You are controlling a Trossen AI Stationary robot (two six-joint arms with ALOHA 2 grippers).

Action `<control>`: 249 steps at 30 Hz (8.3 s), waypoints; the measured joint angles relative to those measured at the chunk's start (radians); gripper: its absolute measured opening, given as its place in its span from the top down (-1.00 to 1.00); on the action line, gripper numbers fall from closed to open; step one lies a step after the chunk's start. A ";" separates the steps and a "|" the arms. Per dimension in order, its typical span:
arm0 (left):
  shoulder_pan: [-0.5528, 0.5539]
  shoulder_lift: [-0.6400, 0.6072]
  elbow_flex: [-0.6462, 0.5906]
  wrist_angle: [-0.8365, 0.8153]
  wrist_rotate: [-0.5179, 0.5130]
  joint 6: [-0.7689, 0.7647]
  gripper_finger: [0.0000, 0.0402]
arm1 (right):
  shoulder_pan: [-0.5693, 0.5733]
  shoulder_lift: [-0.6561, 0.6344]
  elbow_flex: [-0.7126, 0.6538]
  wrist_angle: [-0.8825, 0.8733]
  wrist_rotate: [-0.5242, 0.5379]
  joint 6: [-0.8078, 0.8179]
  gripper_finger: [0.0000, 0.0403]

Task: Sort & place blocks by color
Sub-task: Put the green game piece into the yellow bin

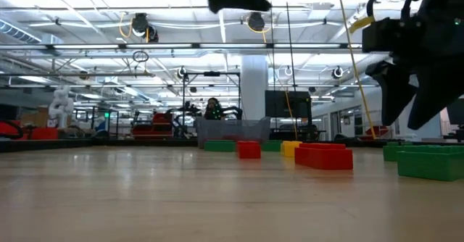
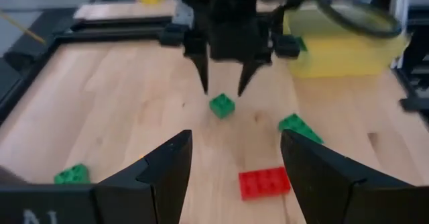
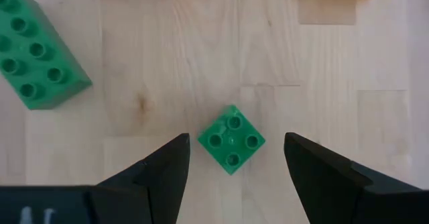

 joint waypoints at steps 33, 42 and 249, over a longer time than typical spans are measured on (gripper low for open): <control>0.003 -0.351 -0.407 0.269 -0.026 0.009 -0.13 | -0.074 0.214 0.000 0.076 -0.059 0.516 -0.16; 0.002 -0.351 -0.407 0.230 -0.026 0.005 -0.13 | -0.072 0.184 -0.002 0.045 -0.083 0.494 0.04; -0.031 -0.350 -0.406 0.131 -0.026 0.007 -0.13 | 0.106 0.291 0.104 0.385 -0.110 -0.268 -0.25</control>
